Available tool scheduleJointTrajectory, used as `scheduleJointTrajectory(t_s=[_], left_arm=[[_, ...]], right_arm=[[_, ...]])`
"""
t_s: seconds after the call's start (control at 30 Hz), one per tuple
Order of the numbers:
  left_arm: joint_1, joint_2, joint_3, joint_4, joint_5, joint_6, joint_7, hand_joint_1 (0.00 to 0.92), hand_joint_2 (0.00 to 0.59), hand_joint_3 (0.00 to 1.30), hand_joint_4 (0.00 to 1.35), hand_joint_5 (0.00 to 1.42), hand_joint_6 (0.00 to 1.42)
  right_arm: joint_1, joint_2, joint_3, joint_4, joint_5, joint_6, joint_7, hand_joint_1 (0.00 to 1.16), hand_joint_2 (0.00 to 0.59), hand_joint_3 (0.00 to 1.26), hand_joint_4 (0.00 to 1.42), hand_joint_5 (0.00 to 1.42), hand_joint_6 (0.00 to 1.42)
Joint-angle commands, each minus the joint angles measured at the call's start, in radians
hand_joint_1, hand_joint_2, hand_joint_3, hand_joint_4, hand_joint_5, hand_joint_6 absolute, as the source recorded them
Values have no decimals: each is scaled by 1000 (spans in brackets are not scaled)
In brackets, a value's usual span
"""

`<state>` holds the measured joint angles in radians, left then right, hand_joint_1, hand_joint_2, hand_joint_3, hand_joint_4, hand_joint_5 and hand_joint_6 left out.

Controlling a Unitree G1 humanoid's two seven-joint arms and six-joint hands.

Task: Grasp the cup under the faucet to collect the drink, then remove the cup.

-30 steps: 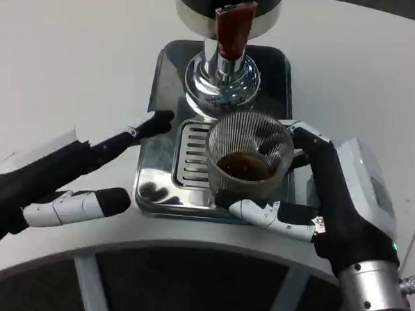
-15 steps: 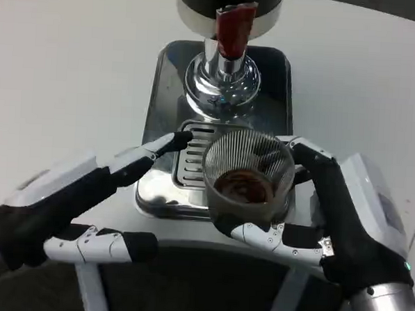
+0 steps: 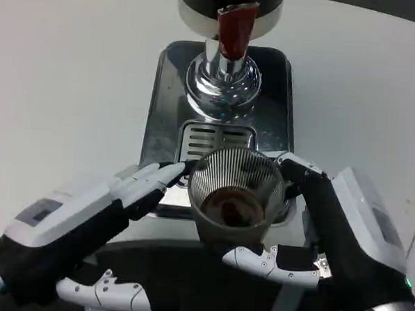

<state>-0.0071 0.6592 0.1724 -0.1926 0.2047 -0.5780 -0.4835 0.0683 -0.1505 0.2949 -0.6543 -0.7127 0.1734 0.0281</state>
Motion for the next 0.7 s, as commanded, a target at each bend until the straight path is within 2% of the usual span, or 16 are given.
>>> scheduleJointTrajectory(t_s=[0.03, 0.17, 0.43, 0.53, 0.7], left_arm=[[64, -22, 1, -59, 78, 19, 53, 66, 10, 0, 0, 0, 0], [120, -55, 15, -133, 174, 47, 114, 132, 26, 0, 0, 0, 0], [203, -117, 23, -272, 337, 137, 184, 158, 35, 0, 0, 0, 0], [220, -124, 25, -309, 404, 161, 203, 159, 35, 0, 0, 0, 0], [233, -115, 25, -330, 445, 169, 216, 153, 31, 0, 0, 0, 0]], right_arm=[[19, -3, 14, -53, -5, -48, 7, 956, 284, 921, 1136, 1185, 1420], [29, -9, 23, -67, -7, -56, 17, 956, 284, 921, 1136, 1187, 1420], [45, -12, 36, -88, -11, -64, 31, 956, 284, 921, 1136, 1188, 1424], [62, -17, 40, -104, -12, -69, 37, 956, 284, 921, 1136, 1188, 1424], [93, -21, 46, -124, -13, -82, 40, 956, 284, 921, 1123, 1188, 1424]])
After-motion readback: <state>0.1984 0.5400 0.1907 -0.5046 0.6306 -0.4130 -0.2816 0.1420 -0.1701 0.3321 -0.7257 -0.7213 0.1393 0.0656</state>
